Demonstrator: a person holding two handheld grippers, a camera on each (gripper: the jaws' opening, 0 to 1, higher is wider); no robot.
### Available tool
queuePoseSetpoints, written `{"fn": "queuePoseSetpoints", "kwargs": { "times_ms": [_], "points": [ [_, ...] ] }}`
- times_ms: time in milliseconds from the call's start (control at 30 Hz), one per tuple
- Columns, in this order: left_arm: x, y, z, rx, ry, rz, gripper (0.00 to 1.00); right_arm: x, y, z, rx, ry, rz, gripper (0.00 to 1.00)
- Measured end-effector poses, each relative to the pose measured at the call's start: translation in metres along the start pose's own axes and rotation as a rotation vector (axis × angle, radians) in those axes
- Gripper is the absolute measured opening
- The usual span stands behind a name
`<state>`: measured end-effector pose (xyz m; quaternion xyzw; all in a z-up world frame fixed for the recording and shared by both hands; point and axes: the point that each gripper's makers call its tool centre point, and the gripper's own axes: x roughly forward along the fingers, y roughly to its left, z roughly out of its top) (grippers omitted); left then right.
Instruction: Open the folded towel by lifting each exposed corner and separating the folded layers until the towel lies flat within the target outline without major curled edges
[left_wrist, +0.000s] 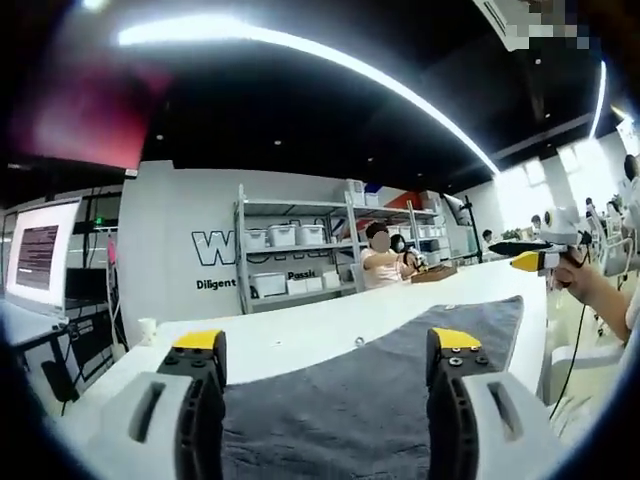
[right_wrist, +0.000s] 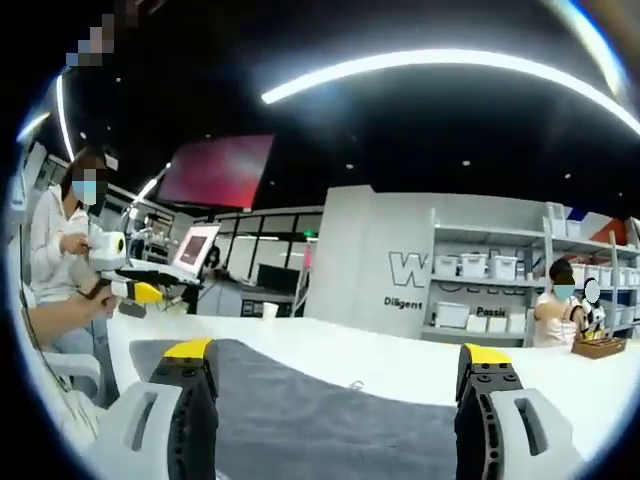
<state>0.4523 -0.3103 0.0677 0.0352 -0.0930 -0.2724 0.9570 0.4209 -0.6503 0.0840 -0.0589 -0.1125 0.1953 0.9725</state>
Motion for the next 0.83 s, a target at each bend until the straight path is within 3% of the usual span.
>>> {"fn": "queuePoseSetpoints", "kwargs": {
  "times_ms": [200,833],
  "points": [
    [-0.0003,-0.0007,-0.0011,-0.006,0.001,-0.005,0.79,-0.0004,-0.0046,-0.0039,0.037,0.008,0.004,0.99],
    [0.0003,-0.0007,-0.0039,-0.008,0.010,-0.011,0.76,-0.0013,-0.0076,-0.0030,0.037,0.014,0.015,0.95]
  ]
}}
